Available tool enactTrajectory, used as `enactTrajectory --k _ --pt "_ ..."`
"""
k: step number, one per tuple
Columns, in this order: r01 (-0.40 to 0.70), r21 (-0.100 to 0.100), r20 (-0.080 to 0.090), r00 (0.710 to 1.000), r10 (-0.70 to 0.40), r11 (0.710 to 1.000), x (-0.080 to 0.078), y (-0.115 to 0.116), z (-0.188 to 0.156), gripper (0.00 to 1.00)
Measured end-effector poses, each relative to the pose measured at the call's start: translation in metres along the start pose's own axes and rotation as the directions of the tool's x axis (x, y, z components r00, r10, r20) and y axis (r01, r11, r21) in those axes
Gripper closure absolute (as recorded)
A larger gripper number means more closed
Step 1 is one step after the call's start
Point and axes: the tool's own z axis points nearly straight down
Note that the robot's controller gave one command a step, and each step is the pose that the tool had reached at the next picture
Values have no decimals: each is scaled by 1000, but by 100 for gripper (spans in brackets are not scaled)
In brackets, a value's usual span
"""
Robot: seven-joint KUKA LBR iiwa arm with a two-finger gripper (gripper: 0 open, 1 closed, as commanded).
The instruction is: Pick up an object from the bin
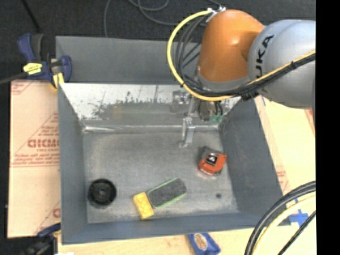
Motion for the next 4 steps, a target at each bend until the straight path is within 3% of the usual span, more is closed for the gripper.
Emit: enactTrajectory --k 1,2,3,4 --pt "0 0 8 1000 0 1000 -1 0 -5 0" --pt "-49 -1 17 999 49 999 12 11 26 0" --pt "-83 -2 6 997 83 997 12 21 67 0" --pt "-114 -3 9 993 114 994 57 18 95 0"
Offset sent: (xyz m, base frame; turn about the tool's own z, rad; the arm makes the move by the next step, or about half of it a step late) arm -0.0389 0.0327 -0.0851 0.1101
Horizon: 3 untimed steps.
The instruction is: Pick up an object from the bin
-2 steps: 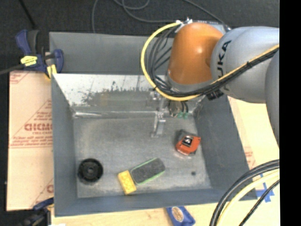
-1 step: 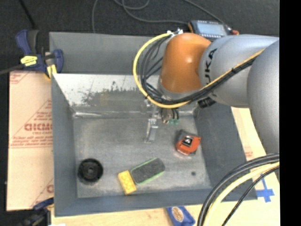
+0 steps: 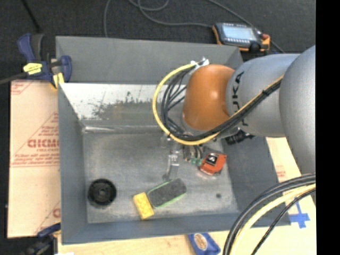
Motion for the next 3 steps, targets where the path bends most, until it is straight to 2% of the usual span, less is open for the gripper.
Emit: enactTrajectory --k 1,2,3 --pt "84 2 -5 996 -84 996 9 -18 37 0" --pt "81 0 2 997 -81 997 22 -26 50 0" --pt "294 0 -1 956 -294 956 47 -19 53 100"
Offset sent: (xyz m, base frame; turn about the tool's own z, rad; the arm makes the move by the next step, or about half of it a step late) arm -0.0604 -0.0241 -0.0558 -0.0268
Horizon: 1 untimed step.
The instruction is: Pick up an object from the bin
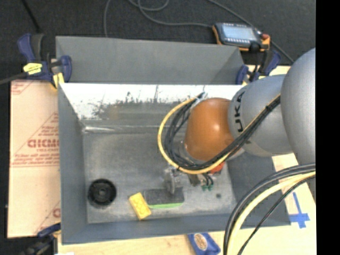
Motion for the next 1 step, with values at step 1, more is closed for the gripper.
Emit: enactTrajectory --k 1 --pt "-1 0 0 1000 1 1000 0 0 0 100"
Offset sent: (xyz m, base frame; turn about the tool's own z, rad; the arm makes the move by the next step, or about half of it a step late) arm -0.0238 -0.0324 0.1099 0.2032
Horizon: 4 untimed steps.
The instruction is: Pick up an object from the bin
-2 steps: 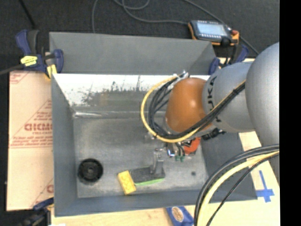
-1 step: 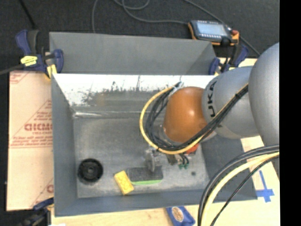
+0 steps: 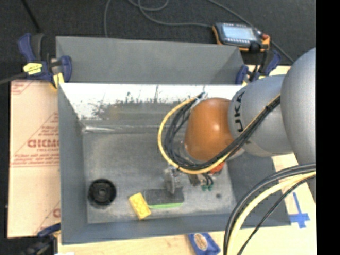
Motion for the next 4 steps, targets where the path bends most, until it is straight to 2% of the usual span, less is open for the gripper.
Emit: enactTrajectory --k 1,3,4 --pt "-195 0 -3 981 195 981 28 -27 -108 0" --pt "-200 1 1 980 200 980 28 -26 -109 0" --pt "-48 -4 -1 999 48 999 9 3 -65 0"
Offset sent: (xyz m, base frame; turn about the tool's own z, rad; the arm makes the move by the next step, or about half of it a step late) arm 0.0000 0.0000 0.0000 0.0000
